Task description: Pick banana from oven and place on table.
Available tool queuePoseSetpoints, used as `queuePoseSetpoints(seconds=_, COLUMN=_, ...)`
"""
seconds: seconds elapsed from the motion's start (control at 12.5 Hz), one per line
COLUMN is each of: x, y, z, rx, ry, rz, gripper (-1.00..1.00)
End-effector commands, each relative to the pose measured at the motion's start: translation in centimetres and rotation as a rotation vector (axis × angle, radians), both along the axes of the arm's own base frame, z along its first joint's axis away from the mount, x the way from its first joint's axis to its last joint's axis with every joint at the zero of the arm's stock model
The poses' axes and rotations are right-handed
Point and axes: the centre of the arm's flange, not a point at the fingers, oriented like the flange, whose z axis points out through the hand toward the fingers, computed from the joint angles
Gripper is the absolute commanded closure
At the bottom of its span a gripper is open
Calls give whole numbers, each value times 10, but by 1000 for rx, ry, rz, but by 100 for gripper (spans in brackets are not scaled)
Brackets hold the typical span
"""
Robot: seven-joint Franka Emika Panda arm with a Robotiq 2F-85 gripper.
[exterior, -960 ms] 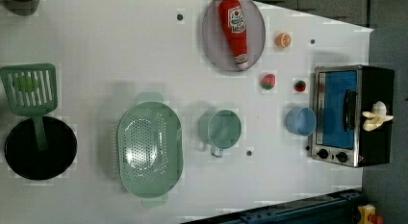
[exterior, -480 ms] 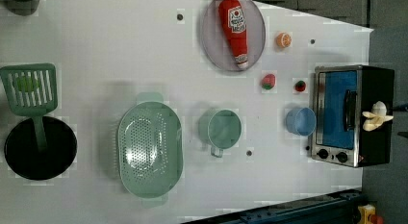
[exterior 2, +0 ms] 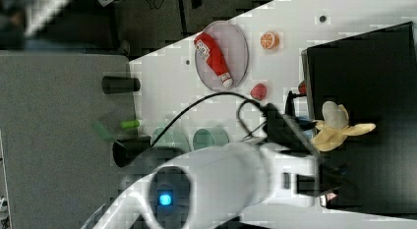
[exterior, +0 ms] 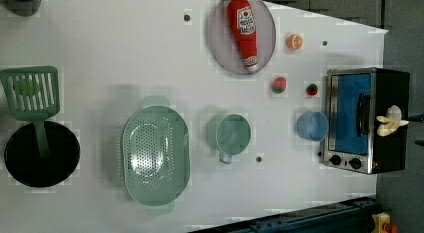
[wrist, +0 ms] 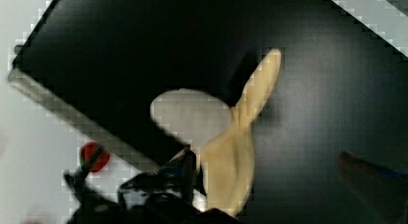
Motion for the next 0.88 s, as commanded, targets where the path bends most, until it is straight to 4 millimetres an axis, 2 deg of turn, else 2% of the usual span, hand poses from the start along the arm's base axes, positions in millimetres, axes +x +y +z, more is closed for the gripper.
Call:
queuePoseSetpoints(seconds=0.08, x=21, y=1, z=-34, rx=-50, ry=21, rz=134, gripper=-100)
queuePoseSetpoints(seconds=0.32, x=22, y=-1, z=-55, rx=-29, ry=28, rz=107, gripper=-100)
queuePoseSetpoints(seconds=0.48, x=24, y=0, z=-57, rx=-27, ry=30, rz=113, gripper=-42)
queuePoseSetpoints(seconds=0.72, x=25, y=2, z=-56, rx=-26, ry=28, rz=116, gripper=27)
queuePoseSetpoints(seconds=0.8, x=28, y=4, z=-54, rx=-26, ry=23, rz=121, gripper=45)
queuePoseSetpoints(seconds=0.88, x=29, y=4, z=-51, rx=-27, ry=19, rz=123, gripper=45)
